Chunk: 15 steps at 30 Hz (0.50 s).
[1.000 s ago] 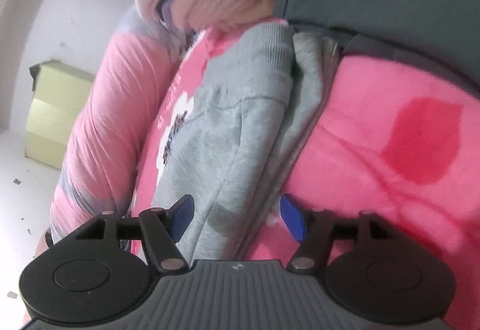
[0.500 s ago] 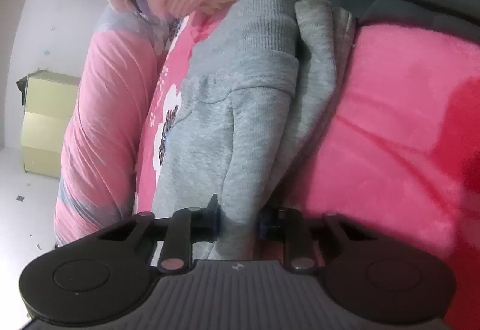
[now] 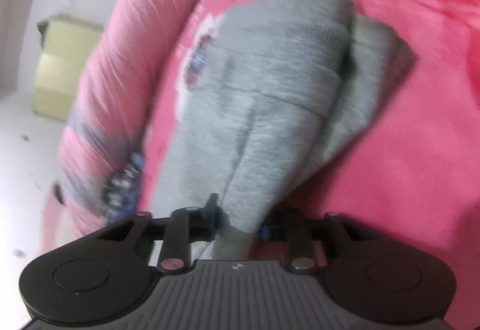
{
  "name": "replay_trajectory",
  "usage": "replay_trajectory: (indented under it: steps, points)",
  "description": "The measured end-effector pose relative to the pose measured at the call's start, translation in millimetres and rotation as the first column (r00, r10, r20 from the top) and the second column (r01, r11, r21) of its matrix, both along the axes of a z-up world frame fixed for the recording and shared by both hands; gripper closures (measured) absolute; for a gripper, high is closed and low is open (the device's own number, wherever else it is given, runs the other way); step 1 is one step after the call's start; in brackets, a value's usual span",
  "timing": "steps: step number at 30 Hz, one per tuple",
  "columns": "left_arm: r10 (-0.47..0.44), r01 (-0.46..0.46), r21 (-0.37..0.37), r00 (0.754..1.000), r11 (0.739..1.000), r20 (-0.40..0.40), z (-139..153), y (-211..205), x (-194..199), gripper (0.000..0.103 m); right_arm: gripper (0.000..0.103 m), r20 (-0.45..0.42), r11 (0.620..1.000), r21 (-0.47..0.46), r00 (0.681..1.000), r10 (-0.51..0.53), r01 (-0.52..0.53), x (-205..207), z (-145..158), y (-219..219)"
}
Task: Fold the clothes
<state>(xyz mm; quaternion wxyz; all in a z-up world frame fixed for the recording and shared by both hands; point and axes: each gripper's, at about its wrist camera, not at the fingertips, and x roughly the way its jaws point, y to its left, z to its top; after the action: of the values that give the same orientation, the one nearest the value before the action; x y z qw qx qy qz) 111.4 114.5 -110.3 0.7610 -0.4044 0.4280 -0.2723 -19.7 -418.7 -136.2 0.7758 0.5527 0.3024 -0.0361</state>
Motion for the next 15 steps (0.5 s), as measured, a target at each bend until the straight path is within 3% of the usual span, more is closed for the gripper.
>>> replay_trajectory:
  steps: [1, 3, 4, 6, 9, 12, 15]
  points:
    - [0.021, -0.022, 0.034, 1.000, 0.999, 0.012, 1.6, 4.2, -3.2, 0.074, 0.074, 0.010, 1.000, 0.024, 1.000, 0.003, -0.003, -5.2, -1.2, -4.7]
    - [0.079, -0.084, 0.071, 0.995, 0.994, 0.068, 10.6, 15.1, -10.8, 0.069, 0.068, 0.003, 1.000, 0.007, 1.000, 0.008, -0.008, -21.0, 9.3, -15.1]
    - [0.108, -0.115, 0.071, 0.990, 0.991, 0.094, 16.5, 20.1, -12.8, 0.069, 0.063, -0.003, 0.999, -0.053, 1.000, 0.003, -0.003, -29.1, 20.4, -19.2]
    - [0.138, -0.149, 0.070, 0.981, 0.986, 0.139, 27.6, 24.9, -12.3, 0.066, 0.062, -0.008, 0.978, -0.210, 1.000, -0.013, 0.011, -45.0, 45.6, -24.0]
    - [0.132, -0.148, 0.096, 0.979, 0.984, 0.155, 37.3, 19.0, -0.6, 0.060, 0.062, 0.037, 0.888, -0.458, 0.999, -0.027, 0.041, -61.1, 85.5, -21.9]
    - [0.119, -0.133, 0.129, 0.986, 0.983, 0.116, 32.7, 6.5, 13.0, 0.057, 0.063, 0.141, 0.800, -0.599, 0.988, 0.064, 0.033, -54.5, 114.8, -9.3]
    - [0.130, -0.133, 0.095, 0.991, 0.987, 0.037, 18.2, 2.0, 26.7, 0.039, 0.063, 0.172, 0.712, -0.702, 0.970, 0.169, 0.000, -21.2, 117.2, 12.3]
